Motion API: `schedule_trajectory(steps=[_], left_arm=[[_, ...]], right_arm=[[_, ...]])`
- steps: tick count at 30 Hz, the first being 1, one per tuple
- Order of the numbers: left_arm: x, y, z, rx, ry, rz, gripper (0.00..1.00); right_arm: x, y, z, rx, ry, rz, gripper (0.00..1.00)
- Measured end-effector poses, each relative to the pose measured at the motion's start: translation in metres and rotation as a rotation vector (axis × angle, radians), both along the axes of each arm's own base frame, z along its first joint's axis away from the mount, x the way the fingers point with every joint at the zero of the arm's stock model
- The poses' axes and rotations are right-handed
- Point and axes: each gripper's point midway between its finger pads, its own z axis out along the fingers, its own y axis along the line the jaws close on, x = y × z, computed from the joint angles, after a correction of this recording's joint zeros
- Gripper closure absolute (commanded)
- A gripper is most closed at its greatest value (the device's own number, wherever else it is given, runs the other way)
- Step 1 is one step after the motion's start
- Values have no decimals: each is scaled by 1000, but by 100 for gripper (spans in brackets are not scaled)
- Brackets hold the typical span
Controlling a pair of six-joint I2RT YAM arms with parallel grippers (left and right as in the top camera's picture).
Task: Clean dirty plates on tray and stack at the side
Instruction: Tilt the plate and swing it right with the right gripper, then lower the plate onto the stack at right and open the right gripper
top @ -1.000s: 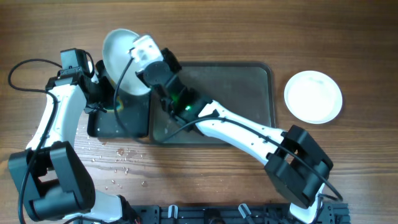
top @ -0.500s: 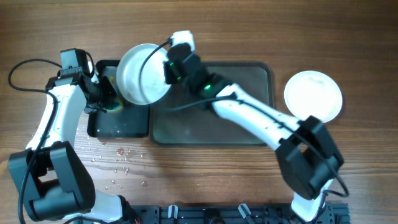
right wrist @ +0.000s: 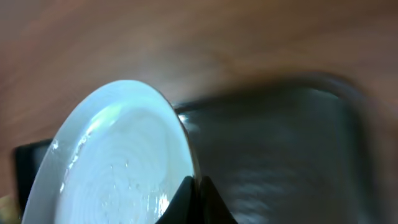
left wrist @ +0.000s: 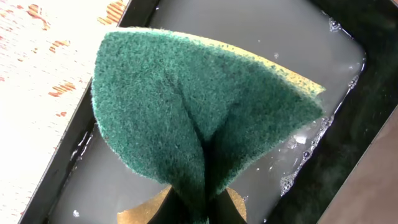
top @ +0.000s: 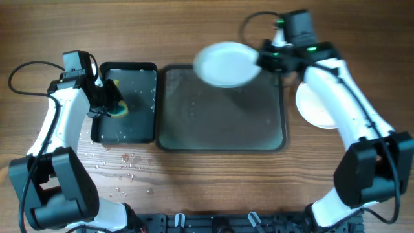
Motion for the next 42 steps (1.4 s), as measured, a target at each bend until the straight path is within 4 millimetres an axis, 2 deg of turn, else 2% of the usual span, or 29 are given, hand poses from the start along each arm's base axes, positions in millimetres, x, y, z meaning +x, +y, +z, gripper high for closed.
schedule_trajectory(steps=[3,6,8,9,10,18,21,27,32,36,37,39,40,42], left_arm=[[0,0,0,0,0,0,96],[0,0,0,0,0,0,96],[0,0,0,0,0,0,96],[0,0,0,0,0,0,96],[0,0,0,0,0,0,96],[0,0,0,0,0,0,96],[0,0,0,0,0,0,96],[0,0,0,0,0,0,96],[0,0,0,0,0,0,96],[0,0,0,0,0,0,96],[0,0,0,0,0,0,96],[0,0,0,0,0,0,96],[0,0,0,0,0,0,96],[0,0,0,0,0,0,96]], right_arm=[[-10,-54,-11,-28,85,-75,96],[-26,-99,-19,-50,161,-135,96],[-37,-125,-23,-65,205,-174,96],[-38,-128,-24,-70,208,-170,96],[-48,-151,-27,-88,245,-220,96],[-77,-236,-31,-157,307,-400,96],[-93,-259,-33,-198,348,-451,96],[-115,-279,-35,-292,420,-481,96],[-118,-282,-35,-313,429,-478,96],[-120,-279,-43,-299,437,-472,94],[-121,-277,-46,-292,442,-469,89],[-124,-272,-51,-272,453,-455,66],[-124,-270,-53,-264,454,-451,62],[-124,-268,-54,-255,452,-433,41]])
